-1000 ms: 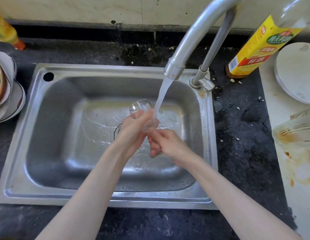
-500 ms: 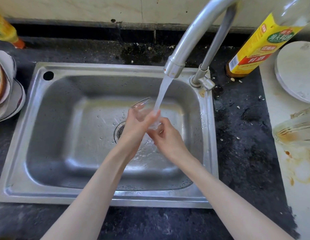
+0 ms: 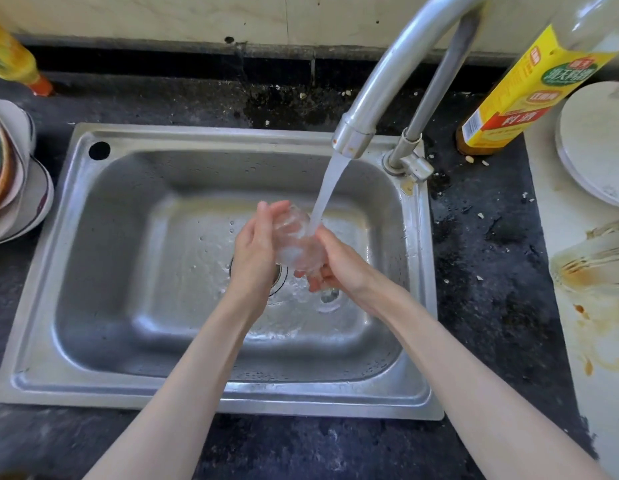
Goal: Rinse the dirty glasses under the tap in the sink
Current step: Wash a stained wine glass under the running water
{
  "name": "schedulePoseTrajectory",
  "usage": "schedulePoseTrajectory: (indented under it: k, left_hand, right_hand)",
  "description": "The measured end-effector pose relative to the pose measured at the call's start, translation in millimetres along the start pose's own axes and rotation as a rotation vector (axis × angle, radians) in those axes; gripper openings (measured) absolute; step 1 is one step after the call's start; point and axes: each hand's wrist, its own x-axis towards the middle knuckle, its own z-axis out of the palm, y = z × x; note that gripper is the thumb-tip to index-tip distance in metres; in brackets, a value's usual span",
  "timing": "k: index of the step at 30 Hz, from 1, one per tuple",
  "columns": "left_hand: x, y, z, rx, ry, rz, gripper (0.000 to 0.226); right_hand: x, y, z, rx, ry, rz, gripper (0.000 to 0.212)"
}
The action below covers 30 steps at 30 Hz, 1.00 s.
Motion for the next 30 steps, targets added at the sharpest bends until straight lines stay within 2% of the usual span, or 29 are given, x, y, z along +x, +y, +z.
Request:
schedulePoseTrajectory:
  k: [5, 8, 10, 12, 14, 16, 17, 20, 22, 26, 28, 30]
  left_hand:
    - [-3, 3, 3, 0.169, -0.204, 0.073, 0.027]
    - [-1, 18, -4, 0.286, -0.35, 0.096, 0.025]
    - [0, 29, -5, 0.495, -0.382, 0.153, 0.028]
    - [1, 36, -3, 0.768, -0.289, 0.232, 0.033]
    - [1, 38, -3, 0.891, -0.2, 0.291, 0.032]
    - [1, 33, -7, 0.877, -0.148, 0.254, 0.031]
    - [0, 29, -8, 0.835, -0.148, 0.191, 0.032]
    - [-1, 18, -12, 0.745, -0.266, -0.028, 0.037]
    - [2, 17, -11, 0.802, -0.357, -0.004, 0.031]
    - [6, 21, -7, 1.022, -0.331, 0.302, 0.018]
    - [4, 19, -8, 1.066, -0.306, 0.322, 0.029]
    - [0, 16, -10, 1.023, -0.303, 0.219, 0.033]
  right_hand:
    - [9, 9, -1, 0.098, 0.295, -0.085, 0.056]
    - [14, 16, -2, 0.023, 0.417, -0.126, 0.066]
    - [17, 19, -4, -0.001, 0.356, -0.099, 0.068]
    - [18, 18, -7, -0.014, 0.224, -0.085, 0.072]
    - [16, 14, -8, -0.076, 0.143, -0.08, 0.076]
    - [12, 11, -9, -0.173, 0.165, -0.123, 0.073]
    - [10, 11, -10, -0.232, 0.195, -0.177, 0.065]
    - [2, 5, -9, -0.438, 0.265, -0.279, 0.039]
    - [7, 10, -10, -0.452, 0.291, -0.216, 0.048]
    - [20, 17, -13, -0.281, 0.056, 0.046, 0.09]
    - [20, 20, -14, -0.307, 0.029, 0.04, 0.096]
    - [16, 19, -15, -0.394, 0.113, -0.08, 0.088]
